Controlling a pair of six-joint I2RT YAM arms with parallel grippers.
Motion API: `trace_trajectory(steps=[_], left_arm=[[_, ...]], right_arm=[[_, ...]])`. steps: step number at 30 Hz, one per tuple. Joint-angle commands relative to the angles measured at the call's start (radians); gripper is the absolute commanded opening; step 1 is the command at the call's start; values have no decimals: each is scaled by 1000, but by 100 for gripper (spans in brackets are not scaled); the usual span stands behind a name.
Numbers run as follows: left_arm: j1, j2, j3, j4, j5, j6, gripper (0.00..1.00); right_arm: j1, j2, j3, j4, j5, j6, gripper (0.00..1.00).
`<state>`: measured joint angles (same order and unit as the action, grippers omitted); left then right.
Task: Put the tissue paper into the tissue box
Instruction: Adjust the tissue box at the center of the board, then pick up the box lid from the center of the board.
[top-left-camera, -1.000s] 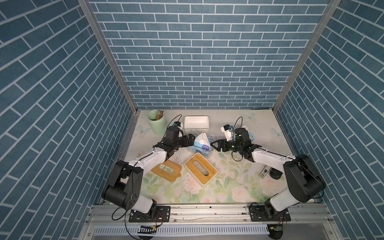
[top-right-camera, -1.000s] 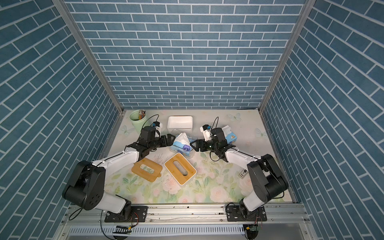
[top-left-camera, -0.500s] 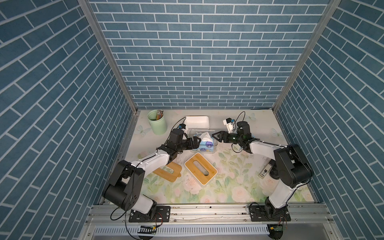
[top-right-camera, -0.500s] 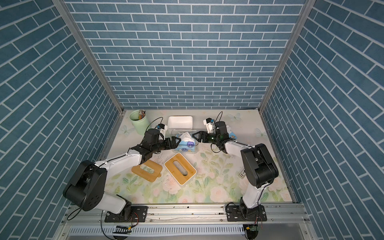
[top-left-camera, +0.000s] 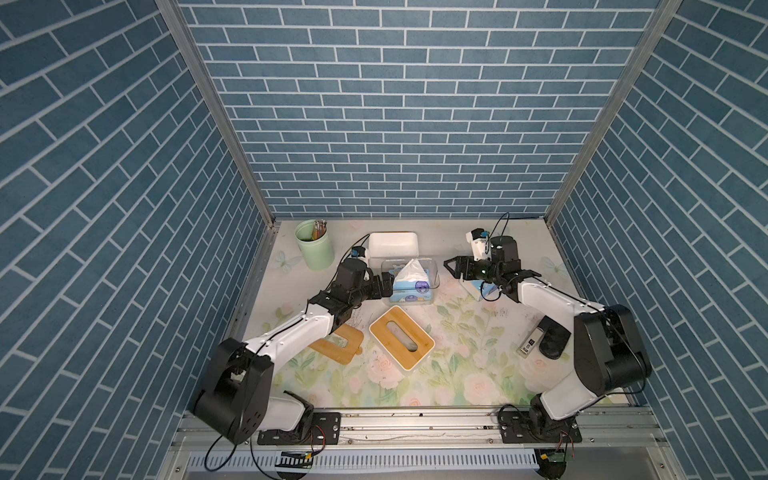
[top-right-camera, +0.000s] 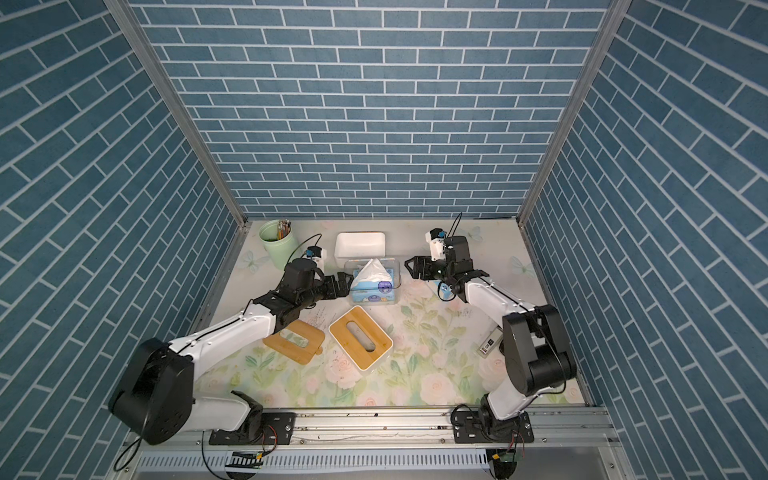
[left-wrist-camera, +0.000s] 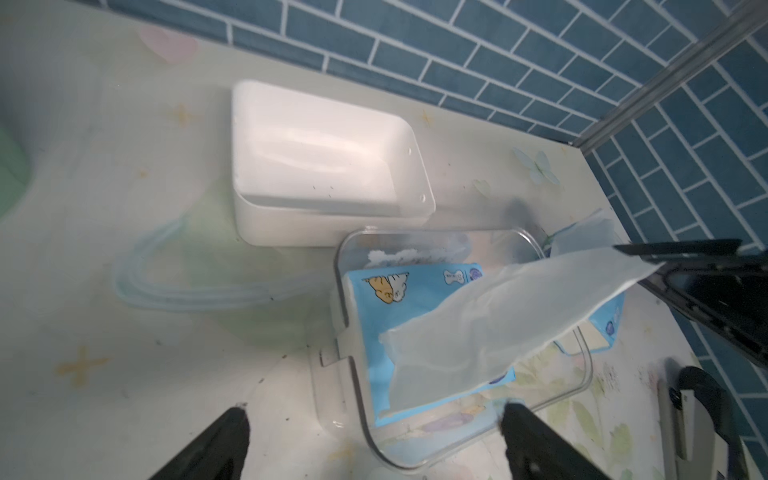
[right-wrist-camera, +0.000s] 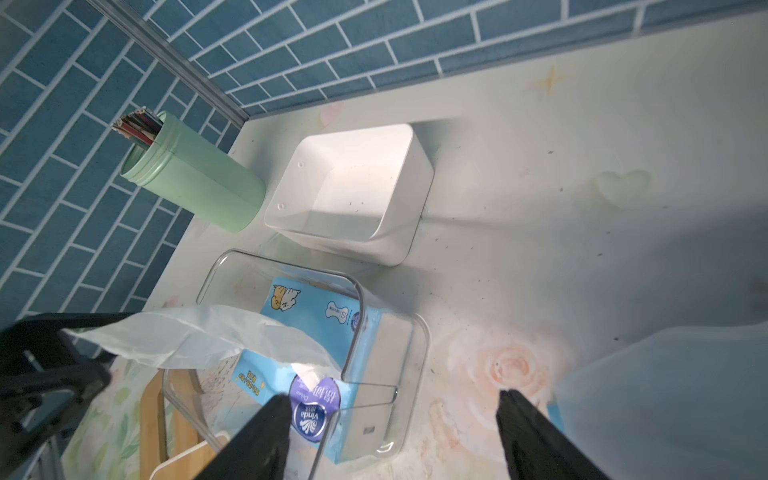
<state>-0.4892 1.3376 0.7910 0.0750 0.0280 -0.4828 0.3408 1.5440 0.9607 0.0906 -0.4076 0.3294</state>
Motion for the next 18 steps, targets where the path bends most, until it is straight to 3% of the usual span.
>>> trace_trajectory(steps=[1, 9, 14, 18], left_arm=[[1, -74, -21, -75, -155, 42, 99], [12, -182, -47, -88, -249, 46, 99], [22, -186, -51, -152, -319, 31, 98], [103, -230, -108, -203, -288, -28, 97]], right_arm=[[10, -101, -69, -80, 95, -69, 81], [69, -226, -149, -123, 67, -105, 82], [184, -204, -104, -212, 55, -165, 82], [296, -182, -99, -198, 58, -187, 82]])
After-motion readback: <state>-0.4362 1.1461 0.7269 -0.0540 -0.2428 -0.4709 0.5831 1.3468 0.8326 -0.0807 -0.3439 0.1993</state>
